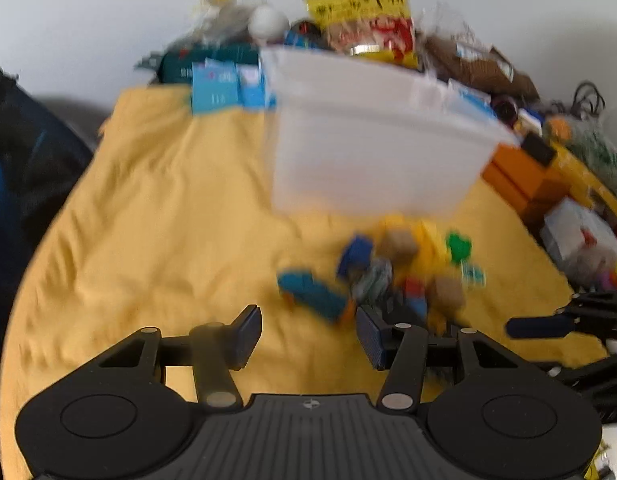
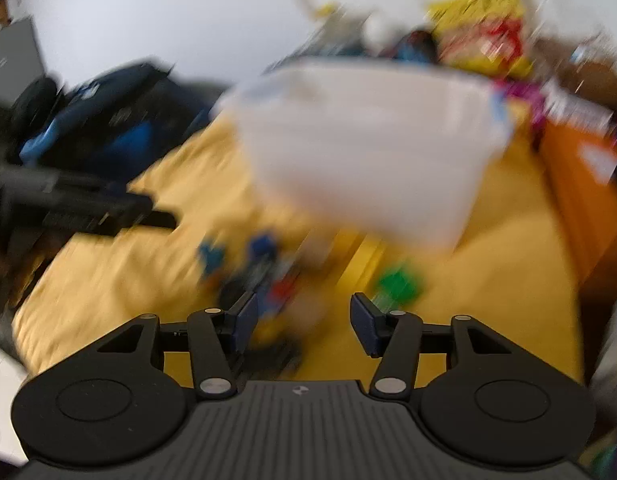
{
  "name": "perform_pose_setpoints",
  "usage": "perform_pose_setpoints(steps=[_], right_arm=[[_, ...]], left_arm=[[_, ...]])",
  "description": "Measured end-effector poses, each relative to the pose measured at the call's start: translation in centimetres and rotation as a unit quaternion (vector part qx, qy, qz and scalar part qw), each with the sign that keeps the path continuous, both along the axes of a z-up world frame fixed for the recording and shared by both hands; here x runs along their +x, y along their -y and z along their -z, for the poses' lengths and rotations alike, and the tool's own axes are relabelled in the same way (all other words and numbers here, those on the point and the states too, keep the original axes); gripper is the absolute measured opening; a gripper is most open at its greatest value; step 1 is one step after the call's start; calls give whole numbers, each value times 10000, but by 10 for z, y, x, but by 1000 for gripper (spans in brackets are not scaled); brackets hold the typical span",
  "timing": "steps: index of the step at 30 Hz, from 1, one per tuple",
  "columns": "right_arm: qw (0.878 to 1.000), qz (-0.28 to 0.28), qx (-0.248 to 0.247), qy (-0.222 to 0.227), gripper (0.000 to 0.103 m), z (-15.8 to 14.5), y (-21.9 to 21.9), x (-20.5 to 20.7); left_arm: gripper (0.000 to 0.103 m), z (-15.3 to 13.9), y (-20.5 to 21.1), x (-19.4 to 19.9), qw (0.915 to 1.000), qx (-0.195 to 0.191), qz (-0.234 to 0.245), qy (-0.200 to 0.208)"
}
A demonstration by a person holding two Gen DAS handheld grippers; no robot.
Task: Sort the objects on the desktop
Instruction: 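Grasp a black car with the left tool while the right tool grasps the green cart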
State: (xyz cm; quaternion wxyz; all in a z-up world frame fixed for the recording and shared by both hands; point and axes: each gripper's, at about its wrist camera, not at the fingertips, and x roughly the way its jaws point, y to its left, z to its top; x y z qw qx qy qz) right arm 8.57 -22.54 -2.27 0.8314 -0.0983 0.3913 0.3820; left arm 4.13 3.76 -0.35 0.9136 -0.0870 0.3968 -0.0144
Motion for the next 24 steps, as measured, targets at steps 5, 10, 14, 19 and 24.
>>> perform_pose_setpoints(steps=[5, 10, 14, 19, 24], right_arm=[[9991, -319, -231, -186, 43, 29, -19, -27], [9980, -387, -463, -210, 24, 44, -23, -28], [9990, -126, -401, -145, 24, 38, -7, -26], [9988, 172, -425, -157, 24, 34, 17, -23], [9987, 349, -363, -127, 24, 32, 26, -19]], left_arm=[[56, 9, 16, -8, 9992, 90, 370, -107], [56, 8, 42, 8, 9978, -19, 650, -131], [57, 10, 61, 27, 9971, -165, 730, -136], [57, 21, 69, 48, 9972, -172, 516, -506], [49, 29, 67, 50, 9970, -99, 539, -549]])
